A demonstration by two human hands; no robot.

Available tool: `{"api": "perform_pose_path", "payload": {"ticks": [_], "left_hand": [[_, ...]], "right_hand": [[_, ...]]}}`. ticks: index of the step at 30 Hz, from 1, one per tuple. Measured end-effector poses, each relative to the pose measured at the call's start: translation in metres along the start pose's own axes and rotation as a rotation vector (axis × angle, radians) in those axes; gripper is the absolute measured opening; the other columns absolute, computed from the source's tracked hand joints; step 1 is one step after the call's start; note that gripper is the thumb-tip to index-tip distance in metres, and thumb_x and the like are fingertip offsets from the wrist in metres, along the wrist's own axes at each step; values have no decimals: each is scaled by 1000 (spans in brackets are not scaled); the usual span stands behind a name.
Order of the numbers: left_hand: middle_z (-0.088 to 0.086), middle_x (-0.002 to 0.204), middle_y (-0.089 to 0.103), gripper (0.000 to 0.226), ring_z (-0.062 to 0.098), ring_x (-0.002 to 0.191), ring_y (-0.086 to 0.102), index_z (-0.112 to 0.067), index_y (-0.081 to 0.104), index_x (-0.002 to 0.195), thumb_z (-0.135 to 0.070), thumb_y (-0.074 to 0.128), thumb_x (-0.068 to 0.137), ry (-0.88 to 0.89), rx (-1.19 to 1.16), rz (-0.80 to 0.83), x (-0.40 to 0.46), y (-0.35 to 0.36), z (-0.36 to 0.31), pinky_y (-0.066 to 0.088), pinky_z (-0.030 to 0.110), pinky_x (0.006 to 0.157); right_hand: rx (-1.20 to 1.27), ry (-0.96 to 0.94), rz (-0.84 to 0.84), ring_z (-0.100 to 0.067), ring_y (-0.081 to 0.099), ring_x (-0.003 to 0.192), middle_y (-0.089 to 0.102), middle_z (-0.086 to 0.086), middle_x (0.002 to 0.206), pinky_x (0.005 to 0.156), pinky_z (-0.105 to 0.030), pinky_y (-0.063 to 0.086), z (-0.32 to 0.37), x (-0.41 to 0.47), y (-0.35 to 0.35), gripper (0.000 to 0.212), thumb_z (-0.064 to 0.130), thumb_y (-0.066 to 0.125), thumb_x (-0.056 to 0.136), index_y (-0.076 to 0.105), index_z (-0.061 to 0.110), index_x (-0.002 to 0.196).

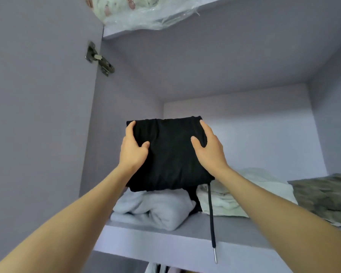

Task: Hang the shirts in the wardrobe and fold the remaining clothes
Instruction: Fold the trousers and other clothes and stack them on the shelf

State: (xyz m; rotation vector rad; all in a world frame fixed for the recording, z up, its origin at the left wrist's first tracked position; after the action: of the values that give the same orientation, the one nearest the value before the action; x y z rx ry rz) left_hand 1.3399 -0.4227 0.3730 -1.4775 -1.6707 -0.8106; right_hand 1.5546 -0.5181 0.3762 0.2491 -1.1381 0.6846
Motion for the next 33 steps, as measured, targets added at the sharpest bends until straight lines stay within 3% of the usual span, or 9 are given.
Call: {"api": "perform_pose_path", "payload": {"ticks": [3, 9, 12, 15, 18, 22, 26, 28, 33], "left_hand": [[4, 138, 44, 69, 24, 124, 45, -27, 19, 146, -8, 56, 90, -54, -27, -8, 51, 33, 37, 36, 32, 100], [9, 139, 45, 67, 28, 126, 44, -21, 22, 146, -8, 57, 90, -115, 75, 75, 135, 109, 109, 35, 29, 98], [19, 140, 41, 65, 34, 127, 43, -18, 20, 147, -11, 54, 92, -138, 251, 183, 138, 150, 155, 33, 36, 104], [20, 151, 15, 57, 38, 134, 28, -29, 10, 149, -31, 39, 99, -102, 675, 451, 117, 196, 204, 31, 44, 107], [2, 156, 9, 48, 26, 142, 11, -35, 23, 146, -46, 27, 99, 60, 956, 599, 106, 220, 212, 24, 46, 109], [-7, 141, 46, 43, 14, 129, 40, -32, 48, 132, -47, 28, 97, 242, 855, 547, 115, 218, 175, 32, 34, 102], [-7, 157, 12, 55, 15, 145, 6, -36, 14, 148, -56, 17, 97, 8, 984, 1034, 56, 222, 213, 12, 41, 116], [-6, 158, 6, 56, 17, 145, 1, -36, 10, 148, -57, 17, 97, -28, 1030, 1000, 49, 206, 210, 10, 45, 116], [0, 151, 28, 52, 23, 137, 27, -28, 26, 145, -43, 36, 97, 151, 1066, 767, 60, 157, 134, 26, 46, 111]], "right_hand": [[-81, -5, 27, -23, 43, 124, 44, -5, 137, 99, -36, 38, -29, 53, 22, 56, 34, 47, 96, 21, 35, 146], [-189, 98, 53, -24, 50, 111, 48, -10, 129, 90, -30, 40, -112, 120, 67, 56, 34, 43, 98, 17, 31, 147], [-281, 227, 91, -24, 52, 98, 47, -13, 125, 86, -33, 42, -166, 113, 92, 56, 34, 38, 99, 12, 30, 148], [-427, 377, 245, -31, 51, 113, 29, -16, 139, 95, -36, 40, -218, 88, 123, 60, 37, 32, 99, 1, 25, 149], [-480, 420, 380, -32, 37, 129, 8, -15, 148, 105, -37, 35, -241, 75, 138, 61, 40, 29, 99, -1, 24, 149], [-606, 304, 524, -31, 15, 140, 1, -7, 155, 110, -44, 25, -229, 74, 142, 57, 48, 24, 97, 14, 27, 148], [-801, 227, 890, -32, -13, 143, -15, 1, 157, 115, -50, 4, -228, 37, 147, 57, 53, 16, 97, 3, 33, 149], [-828, 215, 924, -30, -17, 143, -16, 1, 156, 115, -52, 1, -218, 28, 141, 56, 51, 17, 98, 1, 34, 149], [-818, 93, 750, -26, -2, 144, 6, -5, 157, 115, -44, 12, -146, 29, 112, 53, 37, 28, 100, 16, 23, 149]]}}
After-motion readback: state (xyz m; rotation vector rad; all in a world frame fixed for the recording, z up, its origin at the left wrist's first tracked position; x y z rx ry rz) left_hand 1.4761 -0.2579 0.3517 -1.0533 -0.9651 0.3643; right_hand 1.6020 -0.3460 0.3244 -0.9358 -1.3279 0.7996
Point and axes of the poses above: each hand's wrist, its own x-axis towards the middle knuckle, its own y-axis out of the palm, z = x × y, the point moved 10 cm from there along x, towards the middle knuckle
